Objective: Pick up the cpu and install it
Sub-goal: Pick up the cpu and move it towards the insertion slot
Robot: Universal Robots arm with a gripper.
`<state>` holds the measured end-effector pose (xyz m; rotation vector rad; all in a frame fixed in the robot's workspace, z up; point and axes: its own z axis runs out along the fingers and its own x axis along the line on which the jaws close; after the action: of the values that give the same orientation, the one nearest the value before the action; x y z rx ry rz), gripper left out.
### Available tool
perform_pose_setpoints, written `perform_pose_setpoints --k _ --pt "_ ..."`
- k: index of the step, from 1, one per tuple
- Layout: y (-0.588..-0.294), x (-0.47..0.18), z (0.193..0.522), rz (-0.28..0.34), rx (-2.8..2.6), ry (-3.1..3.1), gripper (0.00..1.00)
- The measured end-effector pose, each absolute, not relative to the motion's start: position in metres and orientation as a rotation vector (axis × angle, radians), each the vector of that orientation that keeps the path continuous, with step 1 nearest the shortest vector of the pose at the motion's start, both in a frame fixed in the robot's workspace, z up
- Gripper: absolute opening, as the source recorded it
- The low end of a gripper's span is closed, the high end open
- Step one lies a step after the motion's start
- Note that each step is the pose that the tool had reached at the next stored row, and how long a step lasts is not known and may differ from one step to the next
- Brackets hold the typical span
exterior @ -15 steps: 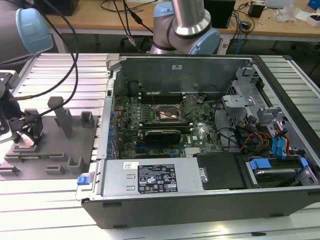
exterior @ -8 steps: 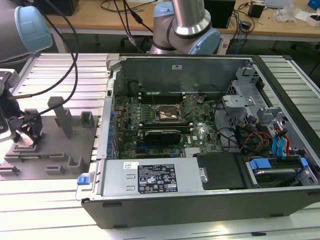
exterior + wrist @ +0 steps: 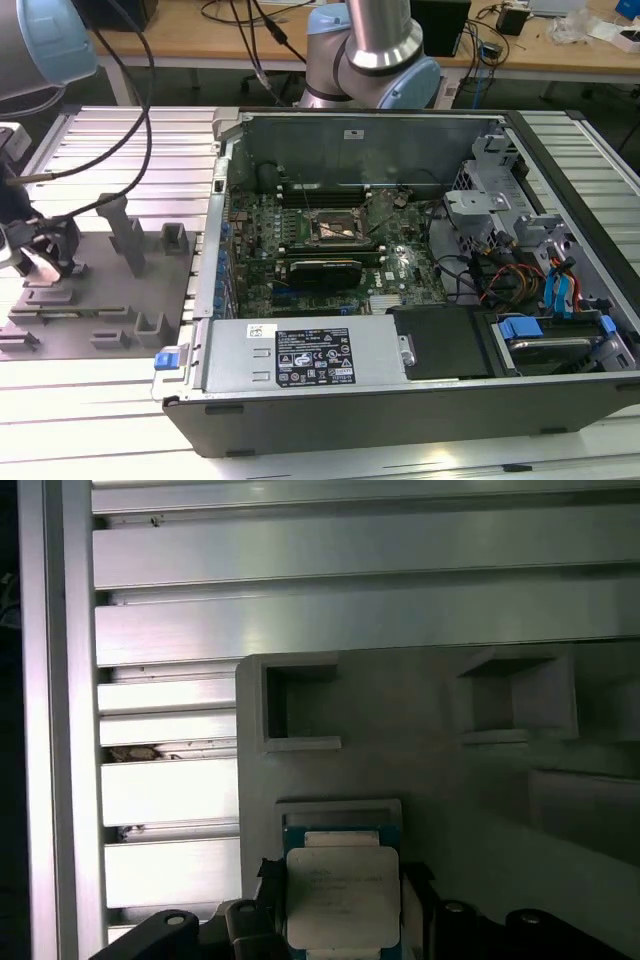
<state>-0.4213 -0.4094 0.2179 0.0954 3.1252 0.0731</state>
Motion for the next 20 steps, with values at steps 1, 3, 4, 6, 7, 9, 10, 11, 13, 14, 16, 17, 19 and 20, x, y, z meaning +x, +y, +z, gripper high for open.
perform_pose_setpoints --k 1,3,4,6,7,9,10,11,13,14,16,17,19,20 --pt "-0.409 -0.421 0.222 0.073 0.095 3.125 0.55" --pt "-0.409 -0.421 0.228 0.073 0.095 3.125 0.55" --pt "-0.409 -0.421 0.230 0.073 0.095 3.125 0.55" --pt "-0.409 -0.421 0.236 0.073 0.095 3.125 0.55" --pt "-0.409 -0.421 0.237 0.073 0.095 3.125 0.55" --pt "-0.409 -0.421 0.241 0.073 0.095 3.125 0.55" --pt "-0.409 -0.421 0.242 0.073 0.095 3.125 0.55" --pt "-0.409 -0.421 0.243 0.073 0.095 3.125 0.55" --pt "-0.409 -0.421 0.245 0.073 0.095 3.125 0.55" --pt "-0.409 -0.421 0.247 0.073 0.095 3.125 0.55" --pt "-0.409 -0.421 0.251 0.073 0.095 3.125 0.55" --pt "-0.409 -0.421 0.252 0.073 0.095 3.125 0.55" --pt "-0.409 -0.421 0.256 0.073 0.095 3.125 0.55" --pt "-0.409 -0.421 0.258 0.073 0.095 3.125 0.55"
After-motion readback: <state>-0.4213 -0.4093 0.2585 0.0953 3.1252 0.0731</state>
